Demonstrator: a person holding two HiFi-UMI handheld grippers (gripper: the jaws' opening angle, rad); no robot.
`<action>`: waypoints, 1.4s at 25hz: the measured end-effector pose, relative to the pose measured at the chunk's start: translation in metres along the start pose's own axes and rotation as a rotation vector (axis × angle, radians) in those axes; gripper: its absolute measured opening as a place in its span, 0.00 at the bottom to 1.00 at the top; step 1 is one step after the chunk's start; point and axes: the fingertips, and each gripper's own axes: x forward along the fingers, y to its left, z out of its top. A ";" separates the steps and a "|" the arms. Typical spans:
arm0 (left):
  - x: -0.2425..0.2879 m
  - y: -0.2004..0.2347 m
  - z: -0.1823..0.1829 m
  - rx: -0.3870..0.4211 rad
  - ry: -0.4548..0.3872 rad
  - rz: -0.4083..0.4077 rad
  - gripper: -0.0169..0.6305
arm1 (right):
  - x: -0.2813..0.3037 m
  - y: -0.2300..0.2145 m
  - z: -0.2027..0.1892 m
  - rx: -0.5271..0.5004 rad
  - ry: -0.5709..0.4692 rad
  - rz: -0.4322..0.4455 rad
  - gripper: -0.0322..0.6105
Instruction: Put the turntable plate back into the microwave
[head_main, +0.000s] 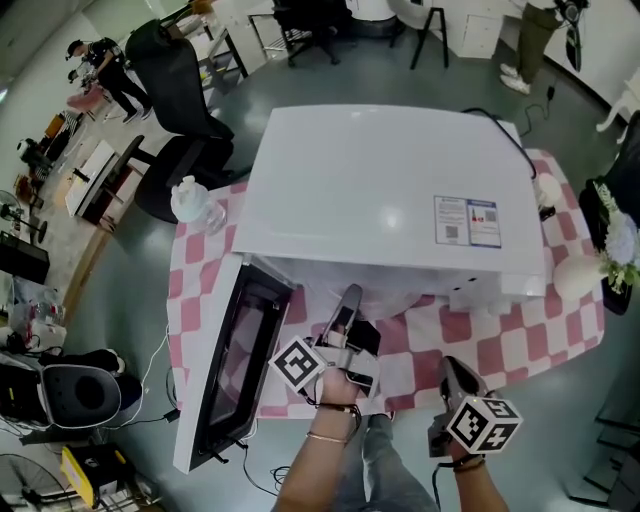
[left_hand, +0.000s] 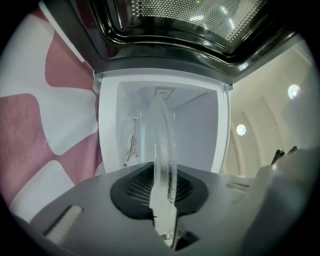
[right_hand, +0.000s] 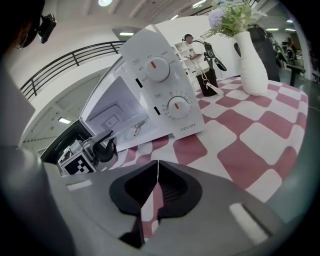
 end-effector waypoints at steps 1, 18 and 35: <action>0.002 0.000 0.000 0.002 -0.001 0.004 0.09 | 0.000 -0.001 0.000 0.000 0.003 -0.003 0.07; 0.029 0.005 0.008 0.008 -0.011 0.037 0.09 | 0.006 -0.009 -0.003 -0.015 0.041 -0.051 0.07; 0.050 0.012 0.015 -0.024 -0.006 0.095 0.09 | 0.012 -0.011 0.000 0.016 0.046 -0.054 0.07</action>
